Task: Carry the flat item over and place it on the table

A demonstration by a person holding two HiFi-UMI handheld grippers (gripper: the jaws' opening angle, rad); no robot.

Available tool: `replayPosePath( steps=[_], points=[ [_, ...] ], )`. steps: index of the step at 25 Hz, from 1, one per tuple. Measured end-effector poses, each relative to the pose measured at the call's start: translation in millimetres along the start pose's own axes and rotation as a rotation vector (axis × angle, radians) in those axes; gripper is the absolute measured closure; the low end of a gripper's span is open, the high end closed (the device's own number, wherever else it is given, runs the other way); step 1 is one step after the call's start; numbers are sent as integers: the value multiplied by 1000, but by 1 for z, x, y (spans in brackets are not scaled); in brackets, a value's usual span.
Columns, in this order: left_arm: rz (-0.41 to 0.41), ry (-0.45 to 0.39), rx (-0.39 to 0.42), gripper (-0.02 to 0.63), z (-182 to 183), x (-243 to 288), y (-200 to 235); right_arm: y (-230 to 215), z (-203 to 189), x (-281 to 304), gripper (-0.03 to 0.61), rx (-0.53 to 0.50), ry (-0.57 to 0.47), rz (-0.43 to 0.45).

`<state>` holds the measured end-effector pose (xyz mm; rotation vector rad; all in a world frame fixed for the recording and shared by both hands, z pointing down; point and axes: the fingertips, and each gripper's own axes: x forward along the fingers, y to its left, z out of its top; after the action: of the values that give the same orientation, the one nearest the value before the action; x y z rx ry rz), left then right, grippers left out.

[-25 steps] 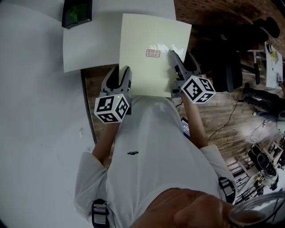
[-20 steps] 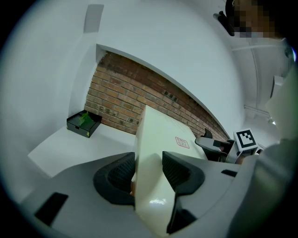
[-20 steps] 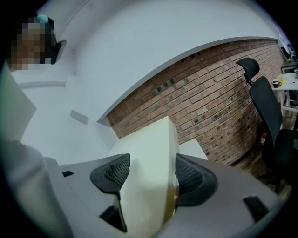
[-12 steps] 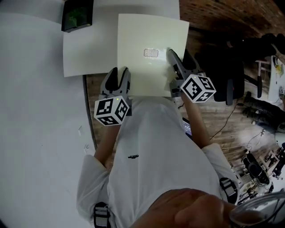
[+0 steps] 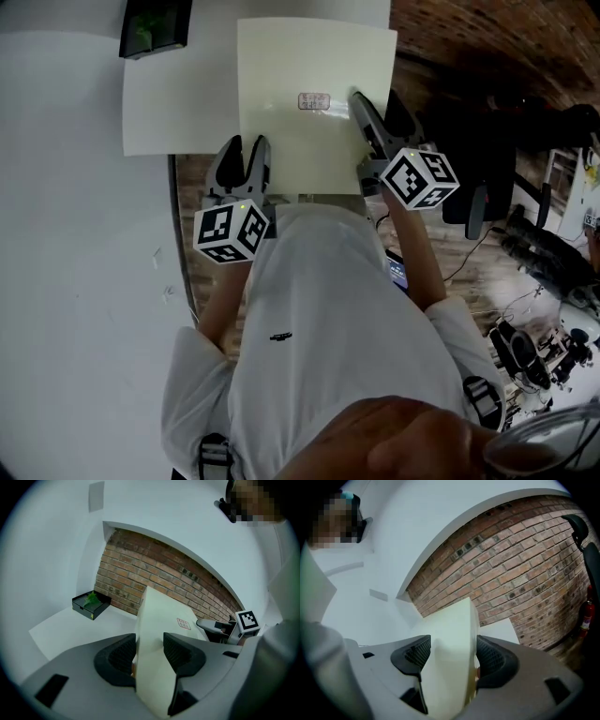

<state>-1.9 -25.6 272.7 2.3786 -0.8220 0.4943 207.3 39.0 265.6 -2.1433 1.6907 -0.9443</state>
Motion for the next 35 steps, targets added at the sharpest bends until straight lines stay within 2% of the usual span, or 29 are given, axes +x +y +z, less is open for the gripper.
replayPosePath(
  steps=[8,15,20,29,35],
  points=[
    [52,-25,-41,420,-6,32,5,-22,3,36,279,-36,42,40],
    [102,-15,-57,420,-15,107,6,-80,10,95,279,-32,88,62],
    [131,-29,-86,420,-26,111,20,-81,-3,113,279,-45,114,88],
    [207,-53,-152,420,-51,120,87,-63,-53,174,279,-82,181,154],
    [250,-56,-182,420,-67,164,103,-93,-66,218,279,-89,217,179]
  ],
)
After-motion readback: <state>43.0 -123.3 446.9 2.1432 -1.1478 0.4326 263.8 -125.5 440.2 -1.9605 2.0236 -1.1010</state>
